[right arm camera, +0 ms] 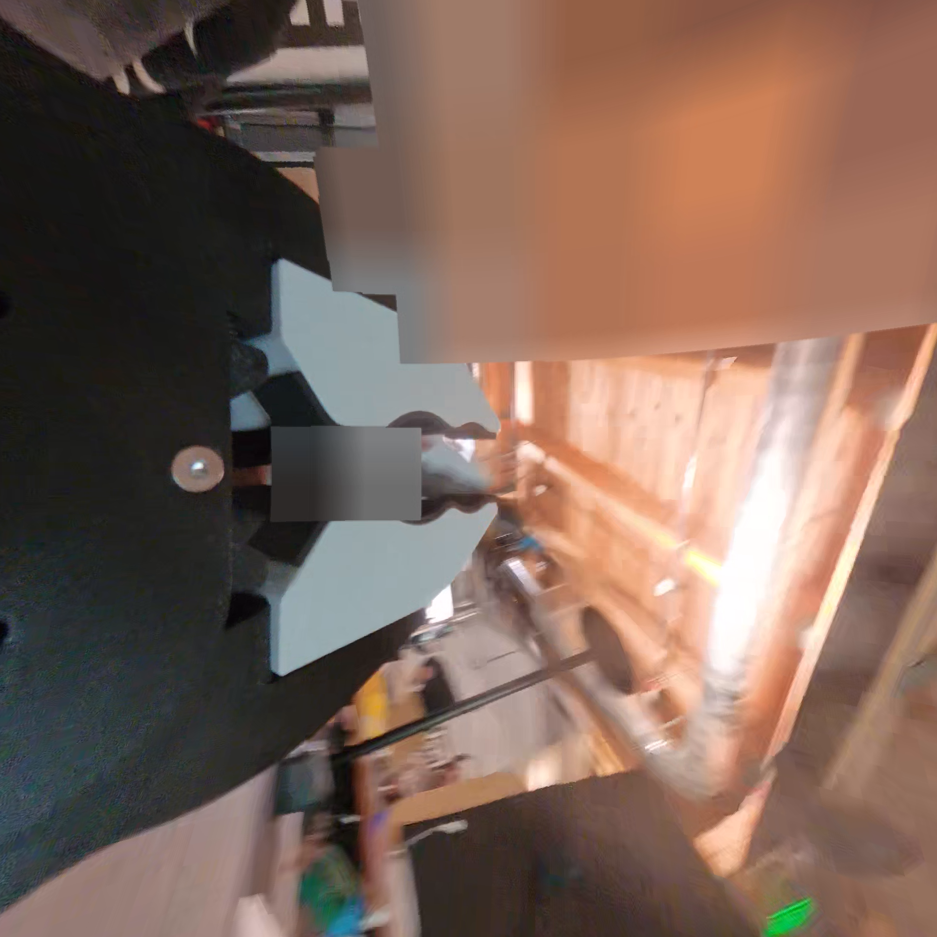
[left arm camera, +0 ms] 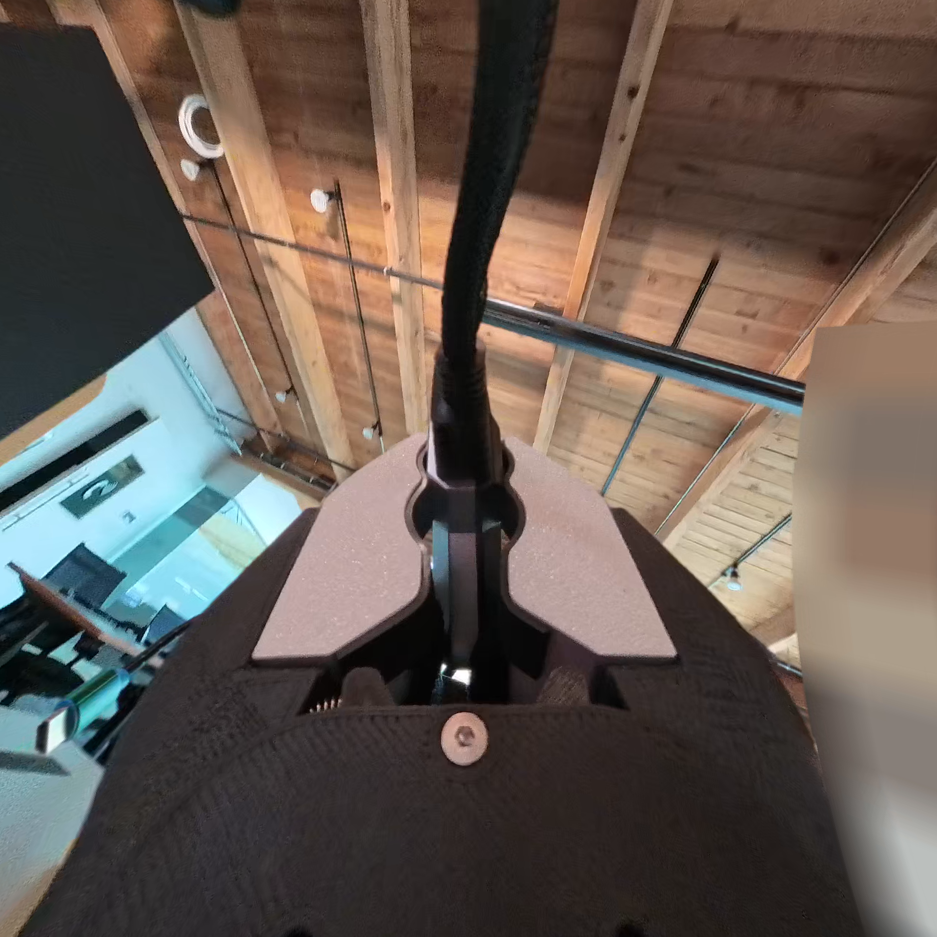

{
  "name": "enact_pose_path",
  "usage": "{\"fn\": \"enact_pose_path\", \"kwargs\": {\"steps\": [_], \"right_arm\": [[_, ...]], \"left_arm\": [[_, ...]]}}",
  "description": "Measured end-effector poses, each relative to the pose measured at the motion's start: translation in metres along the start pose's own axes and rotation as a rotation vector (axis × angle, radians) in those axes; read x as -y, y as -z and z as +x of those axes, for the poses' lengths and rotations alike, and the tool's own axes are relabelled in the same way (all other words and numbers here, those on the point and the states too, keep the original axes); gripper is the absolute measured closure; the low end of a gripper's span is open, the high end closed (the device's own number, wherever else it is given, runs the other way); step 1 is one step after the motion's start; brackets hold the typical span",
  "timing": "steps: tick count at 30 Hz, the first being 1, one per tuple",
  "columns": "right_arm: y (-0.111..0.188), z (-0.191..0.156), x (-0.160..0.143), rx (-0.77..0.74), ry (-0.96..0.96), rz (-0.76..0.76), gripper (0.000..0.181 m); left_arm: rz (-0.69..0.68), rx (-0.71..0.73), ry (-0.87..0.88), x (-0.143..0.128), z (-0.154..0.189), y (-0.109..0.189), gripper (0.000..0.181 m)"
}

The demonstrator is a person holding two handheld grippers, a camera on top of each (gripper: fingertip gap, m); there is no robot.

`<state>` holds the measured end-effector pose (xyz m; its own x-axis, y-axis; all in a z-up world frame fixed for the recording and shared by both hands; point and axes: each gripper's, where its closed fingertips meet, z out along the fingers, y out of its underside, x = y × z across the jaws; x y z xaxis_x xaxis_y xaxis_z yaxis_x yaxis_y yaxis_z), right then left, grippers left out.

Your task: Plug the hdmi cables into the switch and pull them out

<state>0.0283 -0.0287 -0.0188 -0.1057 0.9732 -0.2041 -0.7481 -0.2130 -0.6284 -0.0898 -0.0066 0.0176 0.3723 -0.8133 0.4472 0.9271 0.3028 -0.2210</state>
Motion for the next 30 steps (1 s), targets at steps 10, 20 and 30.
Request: {"fn": "enact_pose_path", "kwargs": {"steps": [10, 20, 30], "right_arm": [[-0.011, 0.025, -0.048, 0.090, -0.210, -0.231, 0.170], [-0.012, 0.038, -0.045, 0.103, -0.378, -0.294, 0.171], [-0.012, 0.040, -0.053, 0.039, -0.316, -0.276, 0.166]], "left_arm": [[-0.147, -0.047, -0.096, -0.047, 0.010, 0.027, 0.158], [-0.245, -0.040, -0.219, -0.078, 0.003, 0.054, 0.140], [-0.136, -0.014, -0.013, -0.056, -0.010, 0.059, 0.162]]}}
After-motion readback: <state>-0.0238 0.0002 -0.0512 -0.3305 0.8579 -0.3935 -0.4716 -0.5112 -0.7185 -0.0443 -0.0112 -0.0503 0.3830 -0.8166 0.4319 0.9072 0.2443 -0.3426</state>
